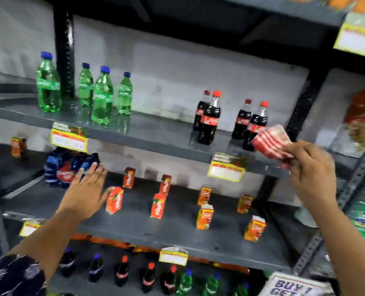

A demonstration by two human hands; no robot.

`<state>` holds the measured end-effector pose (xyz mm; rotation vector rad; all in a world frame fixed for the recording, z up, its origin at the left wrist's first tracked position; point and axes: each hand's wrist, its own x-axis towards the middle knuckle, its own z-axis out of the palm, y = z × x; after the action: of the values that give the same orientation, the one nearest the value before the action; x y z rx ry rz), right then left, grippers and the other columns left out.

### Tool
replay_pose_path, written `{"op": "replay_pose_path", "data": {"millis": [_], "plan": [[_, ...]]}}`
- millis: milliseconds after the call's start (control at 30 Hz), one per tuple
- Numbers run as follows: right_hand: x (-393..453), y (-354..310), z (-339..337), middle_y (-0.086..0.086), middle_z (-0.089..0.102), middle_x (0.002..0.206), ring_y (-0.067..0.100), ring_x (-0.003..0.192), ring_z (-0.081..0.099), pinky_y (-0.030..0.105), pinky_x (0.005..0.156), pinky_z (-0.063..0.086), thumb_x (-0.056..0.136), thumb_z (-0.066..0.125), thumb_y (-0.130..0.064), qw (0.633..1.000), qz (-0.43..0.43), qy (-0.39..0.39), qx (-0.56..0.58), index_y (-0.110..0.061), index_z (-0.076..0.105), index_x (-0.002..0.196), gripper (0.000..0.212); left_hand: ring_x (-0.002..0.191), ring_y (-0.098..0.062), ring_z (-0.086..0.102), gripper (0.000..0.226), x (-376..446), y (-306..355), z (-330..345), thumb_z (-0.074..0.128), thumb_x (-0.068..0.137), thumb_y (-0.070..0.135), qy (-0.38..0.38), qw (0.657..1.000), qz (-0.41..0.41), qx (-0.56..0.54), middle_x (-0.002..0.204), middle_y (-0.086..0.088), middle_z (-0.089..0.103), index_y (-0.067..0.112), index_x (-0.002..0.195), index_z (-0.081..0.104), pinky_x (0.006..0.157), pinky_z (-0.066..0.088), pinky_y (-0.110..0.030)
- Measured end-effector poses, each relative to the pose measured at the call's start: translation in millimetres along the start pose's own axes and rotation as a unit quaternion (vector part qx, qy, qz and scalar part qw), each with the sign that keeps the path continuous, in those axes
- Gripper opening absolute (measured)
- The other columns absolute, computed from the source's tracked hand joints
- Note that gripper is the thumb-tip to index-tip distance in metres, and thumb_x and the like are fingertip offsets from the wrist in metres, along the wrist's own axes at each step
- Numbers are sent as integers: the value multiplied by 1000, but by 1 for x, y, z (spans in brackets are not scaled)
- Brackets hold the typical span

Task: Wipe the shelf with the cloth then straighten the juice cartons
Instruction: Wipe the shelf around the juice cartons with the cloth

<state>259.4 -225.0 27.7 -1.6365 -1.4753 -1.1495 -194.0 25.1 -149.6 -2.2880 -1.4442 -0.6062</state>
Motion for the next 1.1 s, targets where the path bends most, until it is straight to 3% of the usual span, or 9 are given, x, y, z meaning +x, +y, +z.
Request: {"op": "replay_pose_path", "data": {"millis": [200,367,500,600,700,800,933,1033,1100], "plan": [[22,96,14,13,67,100,34,109,49,55,94,37,73,58,-2,988,122,-47,-87,-19,69,95,31,129,-29,44,85,8,24,-11,10,91,61,8,1000,18,-8,132,-18,56,-2,125,56,113,-8,-29],[10,126,43,12,64,114,36,108,53,50,91,40,84,54,-8,952,195,-197,-131,-22,65,107,29,138,-20,28,82,8,33,0,17,91,62,-5,1000,12,-14,136,-16,52,-3,128,52,114,-6,-31],[6,118,59,20,65,111,40,103,58,51,88,42,80,48,-15,965,160,-152,-142,-9,66,107,33,132,-27,41,77,9,49,-17,21,90,59,10,1000,-8,5,136,-15,53,0,130,52,114,-7,-30],[-3,111,70,25,66,108,42,100,59,52,89,43,95,39,-30,973,141,-148,-110,-9,65,110,37,134,-26,38,73,14,56,-27,25,90,55,16,1000,-11,14,139,-14,51,2,133,49,113,-3,-32],[-8,115,77,28,62,114,46,104,56,55,89,40,90,28,-49,969,162,-165,-86,-11,62,116,57,139,-23,31,72,19,59,-31,22,91,55,27,999,-25,18,144,-12,44,4,137,44,113,0,-35],[-10,118,81,22,58,126,41,118,50,56,97,33,87,27,-50,973,166,-138,-85,-10,57,123,61,140,-23,28,73,23,62,-39,18,92,56,58,998,-38,12,147,-12,40,5,139,41,114,5,-36],[-13,118,77,24,60,114,41,107,53,59,94,38,91,26,-48,971,174,-129,-101,-8,59,112,56,141,-22,25,70,26,62,-50,24,92,54,88,995,-41,3,148,-12,39,5,140,38,115,1,-34],[-14,128,76,14,56,121,35,113,49,53,97,38,95,17,-60,968,145,-184,-92,-21,53,124,60,142,-20,21,70,24,58,-51,25,92,54,95,995,-44,6,149,-11,38,6,142,35,115,0,-33],[-12,139,79,7,59,116,31,109,51,53,94,42,90,19,-71,964,158,-199,-81,-27,56,120,64,143,-18,16,71,23,57,-51,25,92,54,99,994,-44,7,151,-11,34,6,144,30,116,2,-35]]}}
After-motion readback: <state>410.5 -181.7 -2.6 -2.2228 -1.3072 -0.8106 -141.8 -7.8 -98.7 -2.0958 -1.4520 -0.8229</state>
